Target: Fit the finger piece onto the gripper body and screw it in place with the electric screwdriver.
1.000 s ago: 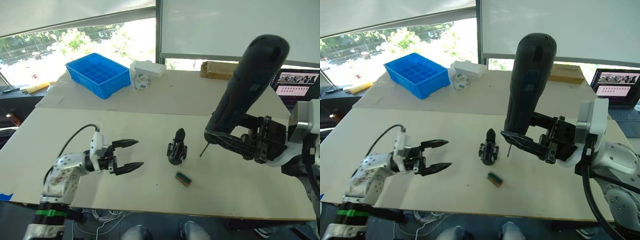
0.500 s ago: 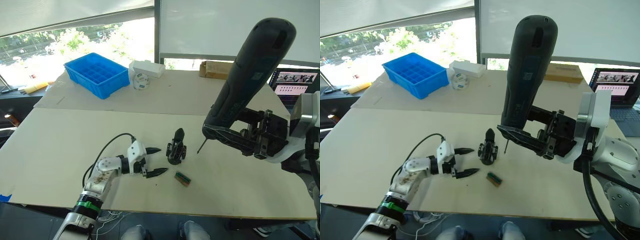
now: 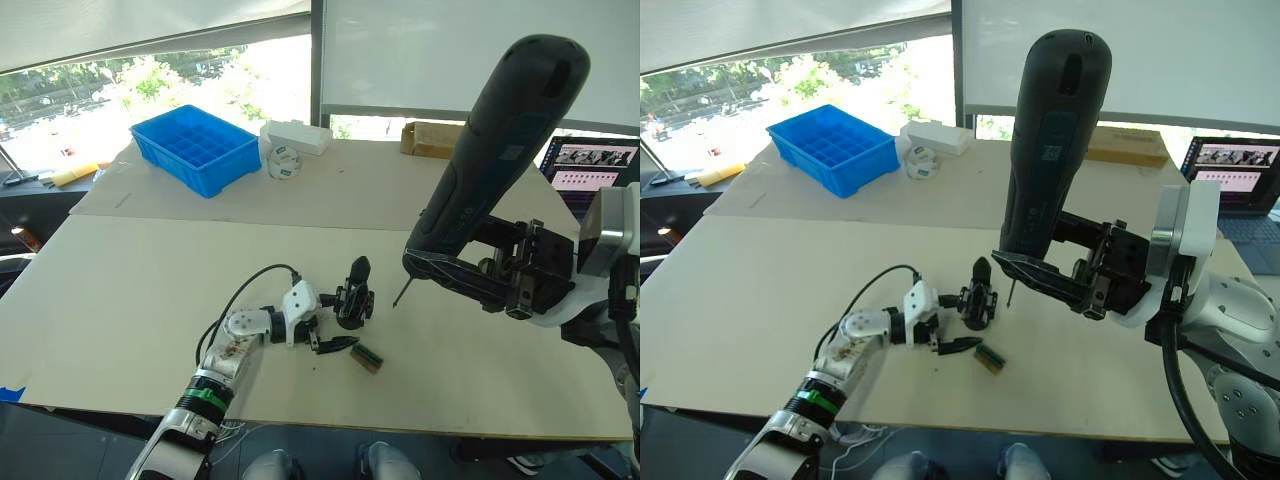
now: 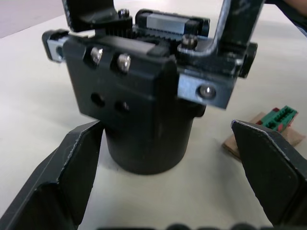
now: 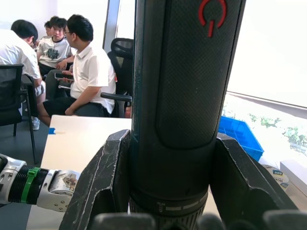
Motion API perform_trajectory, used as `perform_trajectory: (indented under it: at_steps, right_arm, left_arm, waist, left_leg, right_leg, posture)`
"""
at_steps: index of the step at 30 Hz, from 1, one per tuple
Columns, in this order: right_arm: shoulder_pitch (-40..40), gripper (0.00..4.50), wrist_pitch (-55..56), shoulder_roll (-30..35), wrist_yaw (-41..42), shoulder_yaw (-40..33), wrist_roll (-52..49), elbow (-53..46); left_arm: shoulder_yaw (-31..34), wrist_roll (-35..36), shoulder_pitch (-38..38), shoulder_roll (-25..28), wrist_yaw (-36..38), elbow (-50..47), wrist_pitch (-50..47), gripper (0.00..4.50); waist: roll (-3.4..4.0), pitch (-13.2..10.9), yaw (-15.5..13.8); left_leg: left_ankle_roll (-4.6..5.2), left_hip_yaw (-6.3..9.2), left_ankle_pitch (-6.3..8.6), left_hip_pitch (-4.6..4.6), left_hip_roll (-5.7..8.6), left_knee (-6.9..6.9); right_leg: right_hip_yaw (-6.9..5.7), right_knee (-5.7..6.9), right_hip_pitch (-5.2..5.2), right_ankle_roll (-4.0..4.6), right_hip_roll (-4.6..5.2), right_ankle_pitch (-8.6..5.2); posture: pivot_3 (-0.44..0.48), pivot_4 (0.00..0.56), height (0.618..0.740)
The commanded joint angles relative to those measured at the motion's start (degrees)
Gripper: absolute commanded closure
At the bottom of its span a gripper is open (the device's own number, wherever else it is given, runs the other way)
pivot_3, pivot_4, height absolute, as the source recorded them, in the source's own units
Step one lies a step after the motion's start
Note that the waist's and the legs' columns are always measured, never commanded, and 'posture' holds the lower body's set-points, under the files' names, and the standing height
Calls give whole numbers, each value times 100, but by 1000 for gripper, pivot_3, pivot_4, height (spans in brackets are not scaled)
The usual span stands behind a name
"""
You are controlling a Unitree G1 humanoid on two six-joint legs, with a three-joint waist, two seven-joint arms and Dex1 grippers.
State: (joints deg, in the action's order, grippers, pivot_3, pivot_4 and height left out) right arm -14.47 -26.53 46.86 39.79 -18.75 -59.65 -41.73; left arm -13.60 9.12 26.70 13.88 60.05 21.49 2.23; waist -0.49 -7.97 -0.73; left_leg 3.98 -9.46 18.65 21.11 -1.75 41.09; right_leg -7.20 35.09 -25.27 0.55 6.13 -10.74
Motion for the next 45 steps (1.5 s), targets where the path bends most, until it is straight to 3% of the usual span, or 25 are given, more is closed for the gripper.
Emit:
perform_trajectory:
  at_steps: [1,8,11,14,18,28,38,40,43,45]
  right_arm:
    - [-29,2597,60,25,-46,-133,-60,-182]
    - [21,2597,55,28,-58,-151,-70,-222]
    - [25,2597,43,42,-78,-160,-86,-245]
    - [19,2597,35,51,-91,-162,-93,-248]
    - [29,2597,49,44,-72,-144,-65,-224]
    - [152,2597,107,42,149,-199,-23,-127]
    - [220,2597,107,35,151,-259,-45,-166]
    - [220,2597,107,31,146,-251,-42,-173]
    - [208,2597,107,19,131,-226,-39,-170]
    - [189,2597,104,10,120,-195,-34,-164]
  left_arm:
    - [-1,3,163,-78,-79,-45,-80,18]
    - [-35,5,170,-86,-83,-159,-236,18]
    - [-25,-9,165,-26,-52,-165,-260,816]
    - [-13,7,171,34,24,-111,-221,2121]
    - [-24,-3,310,53,195,156,10,2116]
    - [142,65,1373,-105,1189,2098,1373,2116]
    - [280,22,1720,-285,1510,2988,1537,2116]
    - [351,64,1693,-320,1514,2976,1459,1083]
    - [425,39,1576,-302,1375,2852,1460,36]
    - [443,-27,1462,-251,1250,2733,1571,36]
  waist:
    - [0,0,1]
    - [-1,-1,0]
    - [-1,-1,1]
    - [-2,-1,3]
    - [-2,-1,1]
    - [-6,-4,0]
    - [-13,-8,-6]
    - [-13,-8,-6]
    - [-16,-10,0]
    - [-17,-10,5]
  left_leg:
    - [0,0,0,0,0,0]
    - [1,0,1,0,0,-1]
    - [1,0,1,0,0,1]
    - [1,1,1,0,0,-1]
    - [1,0,1,0,0,-1]
    - [4,0,2,6,1,7]
    - [19,2,11,12,3,23]
    - [23,2,13,14,3,26]
    - [26,2,15,18,3,29]
    - [26,2,15,18,3,30]
  right_leg:
    - [0,0,0,0,0,0]
    - [0,0,0,0,-1,0]
    - [0,0,0,-1,0,0]
    - [0,-1,0,-1,0,0]
    - [-1,0,-1,-1,-1,0]
    - [-2,-2,-2,-2,-3,1]
    - [-3,-2,0,-10,-1,6]
    - [-3,-3,0,-12,1,7]
    - [-3,-5,-1,-15,2,9]
    - [-2,-5,-1,-16,2,10]
  posture:
    - [0,150,740]
    - [0,150,740]
    - [0,150,740]
    - [0,150,740]
    - [0,150,740]
    - [0,150,740]
    - [0,150,740]
    - [0,150,740]
    - [0,150,740]
    - [0,150,740]
